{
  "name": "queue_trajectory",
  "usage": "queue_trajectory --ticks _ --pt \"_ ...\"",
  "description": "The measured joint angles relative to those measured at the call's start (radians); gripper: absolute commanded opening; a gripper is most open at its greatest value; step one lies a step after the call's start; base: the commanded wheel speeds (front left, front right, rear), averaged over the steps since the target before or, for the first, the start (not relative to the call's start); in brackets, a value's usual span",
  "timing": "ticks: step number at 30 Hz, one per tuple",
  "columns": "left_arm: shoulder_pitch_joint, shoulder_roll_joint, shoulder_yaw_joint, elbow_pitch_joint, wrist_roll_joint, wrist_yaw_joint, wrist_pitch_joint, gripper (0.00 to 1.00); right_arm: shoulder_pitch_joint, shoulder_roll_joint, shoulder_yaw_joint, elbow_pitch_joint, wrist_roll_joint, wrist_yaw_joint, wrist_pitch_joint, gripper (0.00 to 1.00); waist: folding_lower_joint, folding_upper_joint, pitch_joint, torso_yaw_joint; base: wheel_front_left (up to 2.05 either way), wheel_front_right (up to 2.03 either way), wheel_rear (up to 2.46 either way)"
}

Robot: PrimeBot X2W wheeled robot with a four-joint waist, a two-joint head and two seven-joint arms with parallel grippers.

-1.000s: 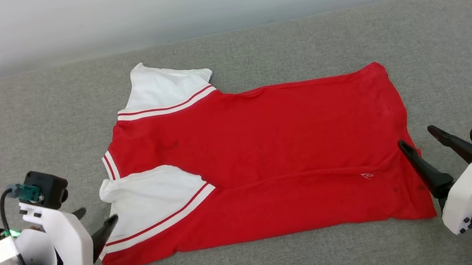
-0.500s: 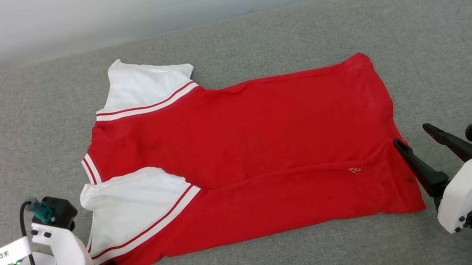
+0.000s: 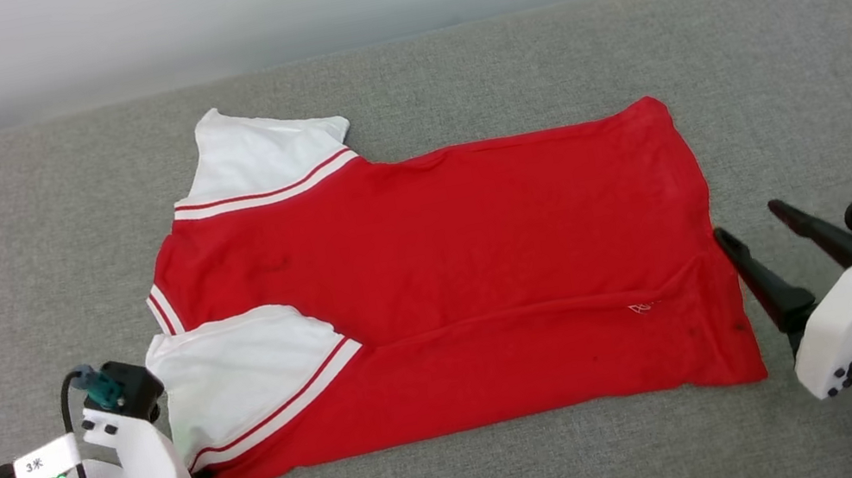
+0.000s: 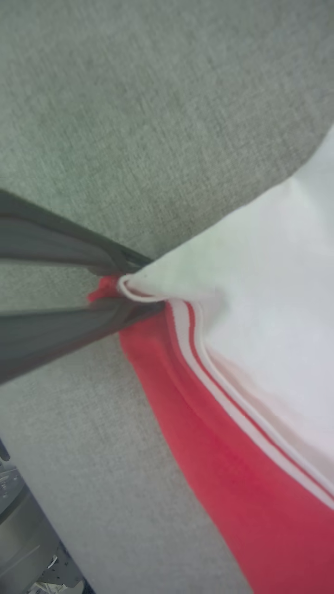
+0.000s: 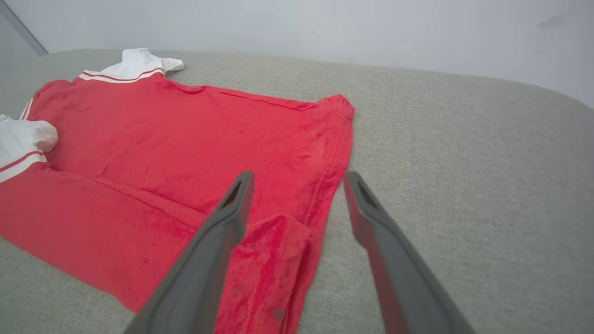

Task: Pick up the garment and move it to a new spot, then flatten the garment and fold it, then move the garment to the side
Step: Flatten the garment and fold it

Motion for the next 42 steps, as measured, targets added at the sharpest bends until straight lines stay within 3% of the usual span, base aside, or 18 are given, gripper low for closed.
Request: queue_trajectory --ticks 8,14,19,24,31,42 --pt "-0.031 0.016 -0.031 -0.027 0.019 -0.001 -0.117 0.0 -0.058 -0.102 0.01 -0.045 -0.005 0.0 0.12 1.0 0.0002 0.0 -0.036 0.014 0.0 0.0 0.0" --pt "-0.047 0.037 -0.031 -0.079 0.031 -0.001 -0.175 0.0 -0.118 -0.185 0.029 -0.113 0.003 0.0 0.312 1.0 0.0002 0.0 -0.05 0.029 0.0 0.0 0.0" --pt "-0.049 0.042 -0.035 -0.114 0.042 -0.001 -0.189 0.0 -0.137 -0.261 0.126 -0.151 0.057 0.0 0.538 1.0 0.0001 0.0 -0.051 0.039 0.0 0.0 0.0" --pt "-0.057 0.039 -0.039 -0.133 0.056 0.005 -0.196 0.0 -0.135 -0.281 0.198 -0.138 0.14 0.0 0.691 1.0 0.0002 0.0 -0.041 0.048 0.0 0.0 0.0" --pt "-0.073 0.032 -0.043 -0.143 0.073 0.009 -0.204 0.0 -0.138 -0.239 0.24 -0.028 0.19 0.0 0.709 1.0 0.0002 0.0 -0.013 0.064 0.0 0.0 0.0" --pt "-0.1 0.015 -0.051 -0.131 0.081 0.008 -0.217 0.0 -0.175 -0.193 0.348 0.128 0.202 -0.002 0.636 1.0 0.0002 0.0 0.026 0.088 0.0 0.0 0.0"
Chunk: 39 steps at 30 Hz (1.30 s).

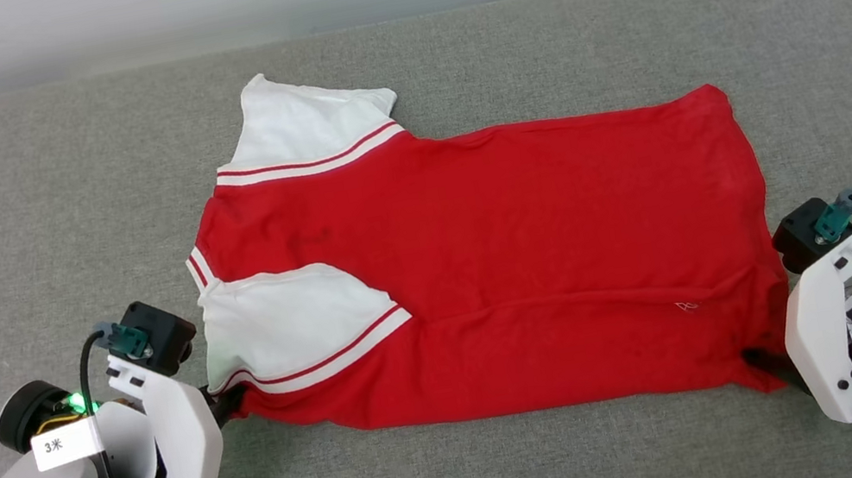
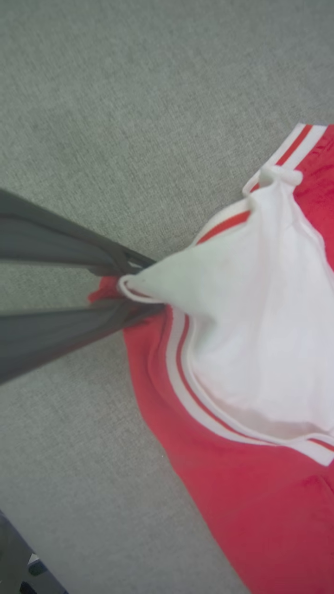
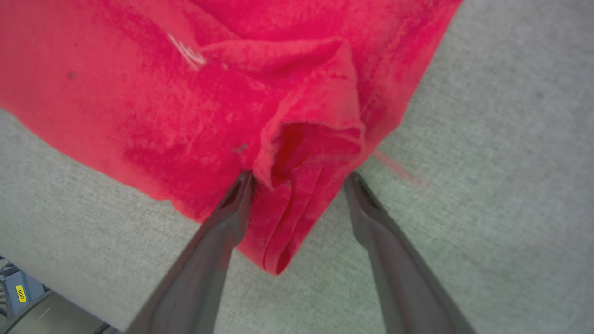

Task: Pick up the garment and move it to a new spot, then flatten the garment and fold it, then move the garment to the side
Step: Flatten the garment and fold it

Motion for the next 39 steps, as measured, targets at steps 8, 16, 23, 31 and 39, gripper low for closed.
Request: queue_trajectory --ticks 8,16,23,31,39 --pt "0.004 -0.002 -0.005 0.022 -0.01 -0.002 -0.018 0.0 -0.028 -0.008 0.051 0.05 0.033 0.001 -0.095 0.0 0.0 0.0 -0.014 -0.004 0.0 0.0 0.0" --pt "0.058 0.011 -0.002 0.016 -0.031 0.006 -0.055 0.0 0.0 -0.049 0.018 0.019 0.051 0.003 -0.225 0.0 0.0 0.0 -0.081 -0.01 0.0 0.0 0.0" --pt "0.158 0.059 -0.007 -0.063 -0.053 0.047 -0.078 0.0 0.102 -0.094 -0.048 -0.078 0.071 0.003 -0.253 0.0 0.0 0.0 -0.144 -0.017 0.0 0.0 0.0" --pt "0.301 0.115 -0.017 -0.188 -0.088 0.125 -0.108 0.0 0.296 -0.113 -0.164 -0.209 0.069 0.003 -0.215 0.0 0.0 0.0 -0.179 -0.02 0.0 0.0 0.0" --pt "0.383 0.132 -0.028 -0.238 -0.114 0.166 -0.133 0.0 0.45 -0.09 -0.292 -0.306 0.045 0.003 -0.135 0.0 -0.0001 0.0 -0.163 -0.017 0.0 0.0 0.0"
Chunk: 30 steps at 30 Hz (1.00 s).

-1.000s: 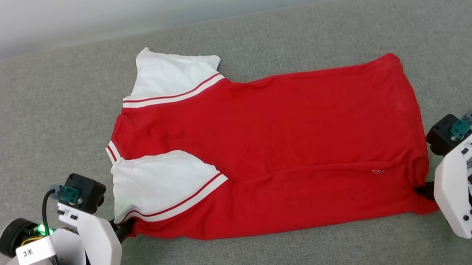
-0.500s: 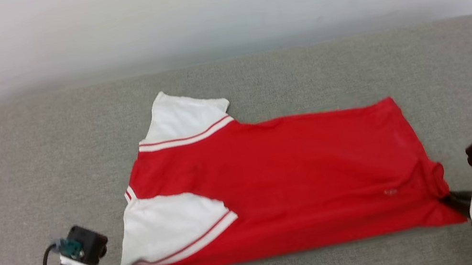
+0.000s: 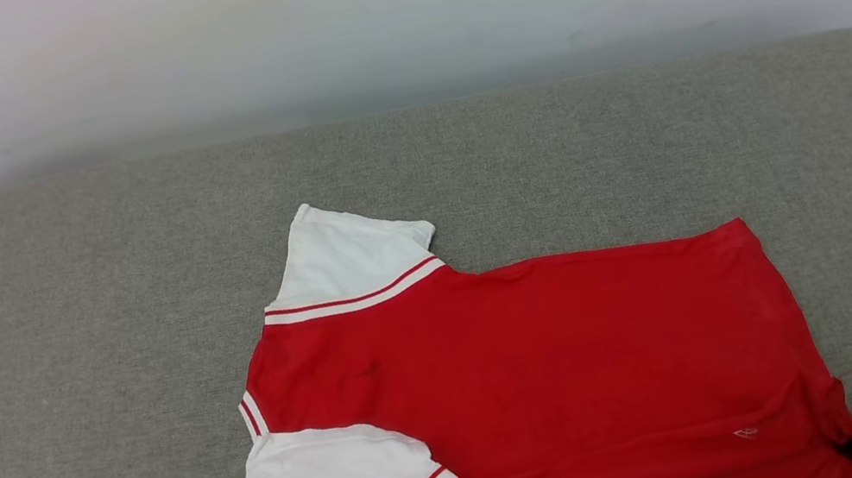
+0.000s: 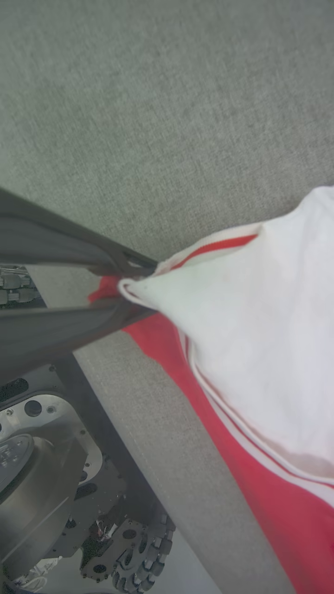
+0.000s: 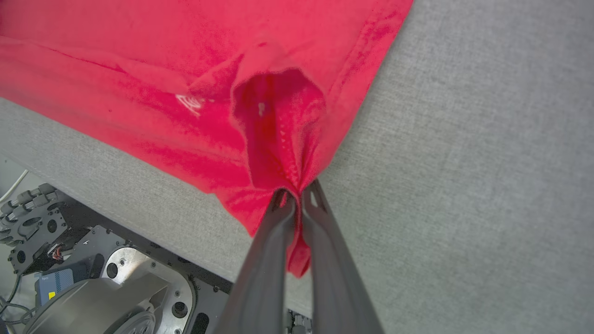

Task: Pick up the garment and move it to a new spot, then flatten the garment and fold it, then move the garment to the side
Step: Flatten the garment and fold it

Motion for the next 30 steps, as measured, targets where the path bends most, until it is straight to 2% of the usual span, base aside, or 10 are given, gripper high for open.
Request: queue_trajectory --ticks 7,12,13,14,15,16,20,24,30 --pt "-0.001 -0.052 -0.005 0.077 -0.026 -0.015 0.0 0.0 0.008 0.063 -0.023 0.038 -0.026 0.0 0.05 0.0 0.0001 0.0 0.041 0.0 0.0 0.0 0.0" --pt "-0.008 -0.09 -0.008 0.16 -0.035 -0.038 -0.009 0.0 -0.02 0.094 0.002 0.124 -0.059 0.0 0.007 0.0 0.0 0.0 0.056 0.004 0.0 0.0 0.0" --pt "-0.012 -0.097 -0.009 0.173 -0.034 -0.042 -0.014 0.1 -0.024 0.097 0.006 0.136 -0.058 0.0 -0.004 0.0 0.0001 0.0 0.054 0.006 0.0 0.0 0.0" --pt "-0.013 -0.105 -0.006 0.182 -0.036 -0.043 -0.026 0.5 -0.024 0.101 0.006 0.144 -0.057 0.0 -0.022 0.31 0.0 0.0 0.052 0.007 0.0 0.0 0.0" --pt "-0.012 -0.112 0.0 0.189 -0.045 -0.043 -0.037 1.0 -0.024 0.105 0.005 0.153 -0.056 0.0 -0.041 0.5 0.0 0.0 0.049 0.008 0.0 0.0 0.0" --pt "-0.011 -0.116 0.006 0.19 -0.05 -0.047 -0.051 1.0 -0.024 0.107 0.007 0.159 -0.056 0.0 -0.053 1.0 0.0 0.0 0.044 0.009 0.0 0.0 0.0" --pt "-0.003 -0.094 0.019 0.171 -0.033 -0.042 -0.099 1.0 -0.022 0.111 -0.018 0.153 -0.065 0.0 -0.134 1.0 0.0 0.0 0.022 0.011 0.0 0.0 0.0" --pt "0.012 -0.056 0.042 0.114 -0.025 -0.012 -0.14 1.0 -0.013 0.137 -0.09 0.12 -0.095 0.0 -0.239 1.0 0.0 0.0 0.001 0.014 0.0 0.0 0.0" --pt "-0.001 -0.019 0.111 0.051 0.019 0.07 -0.245 1.0 -0.029 0.232 -0.224 0.051 -0.234 -0.001 -0.417 1.0 0.0 0.0 -0.006 0.008 0.0 0.0 0.0"
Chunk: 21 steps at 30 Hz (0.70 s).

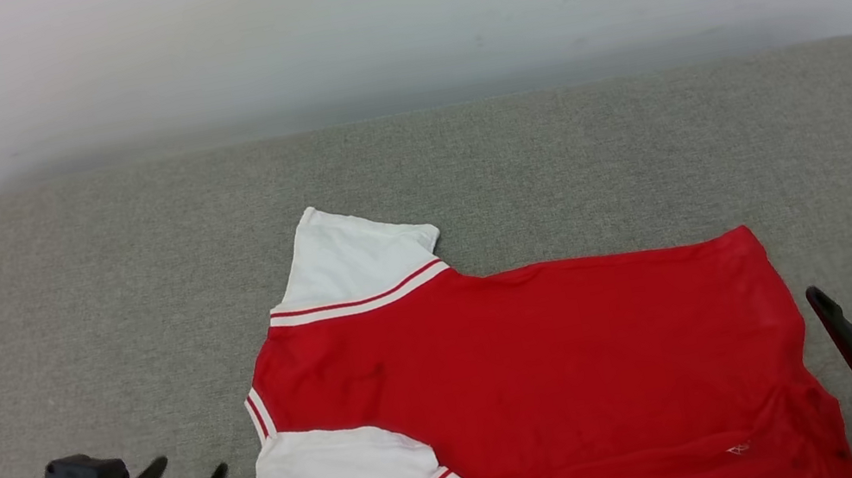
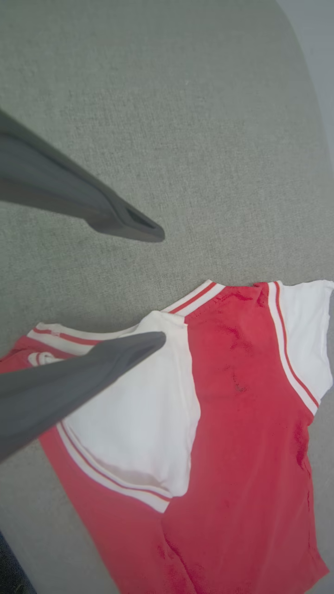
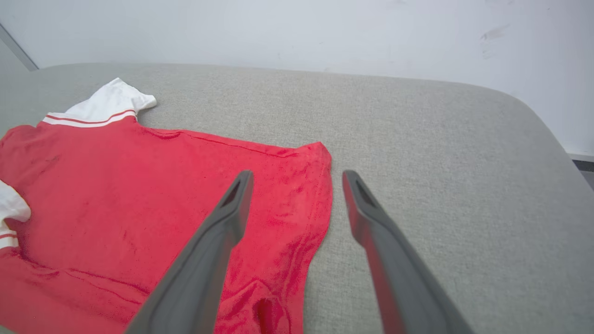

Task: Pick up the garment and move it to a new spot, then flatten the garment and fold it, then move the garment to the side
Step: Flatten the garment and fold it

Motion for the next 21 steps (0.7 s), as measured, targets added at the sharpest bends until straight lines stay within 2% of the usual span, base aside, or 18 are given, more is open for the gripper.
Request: queue_trajectory --ticks 4,9,12,16,19,21 --pt "-0.047 0.002 0.03 -0.003 0.07 0.053 -0.067 1.0 -0.022 0.078 -0.046 -0.049 -0.095 0.0 -0.094 1.0 0.0 0.0 0.009 -0.011 0.0 0.0 0.0" --pt "-0.15 -0.018 0.068 0.012 0.115 0.069 -0.111 1.0 -0.04 0.162 -0.084 -0.105 -0.174 0.0 -0.164 1.0 0.0 0.0 0.03 -0.027 0.0 0.0 0.0" --pt "-0.23 -0.028 0.071 0.042 0.132 0.034 -0.091 1.0 -0.039 0.189 -0.071 -0.124 -0.205 0.0 -0.161 1.0 0.0 0.0 0.048 -0.042 0.0 0.0 0.0" --pt "-0.36 -0.039 0.071 0.089 0.13 -0.046 -0.014 1.0 -0.047 0.21 -0.057 -0.139 -0.219 0.0 -0.163 1.0 0.0 0.0 0.081 -0.07 0.0 0.0 0.0" --pt "-0.47 -0.039 0.071 0.133 0.119 -0.109 0.077 1.0 -0.07 0.217 -0.044 -0.143 -0.227 0.0 -0.166 1.0 0.0 0.0 0.114 -0.095 0.0 0.0 0.0" --pt "-0.541 -0.033 0.057 0.166 0.108 -0.153 0.183 1.0 -0.083 0.219 -0.034 -0.144 -0.233 0.0 -0.166 1.0 0.0 0.0 0.137 -0.113 0.0 0.0 0.0"
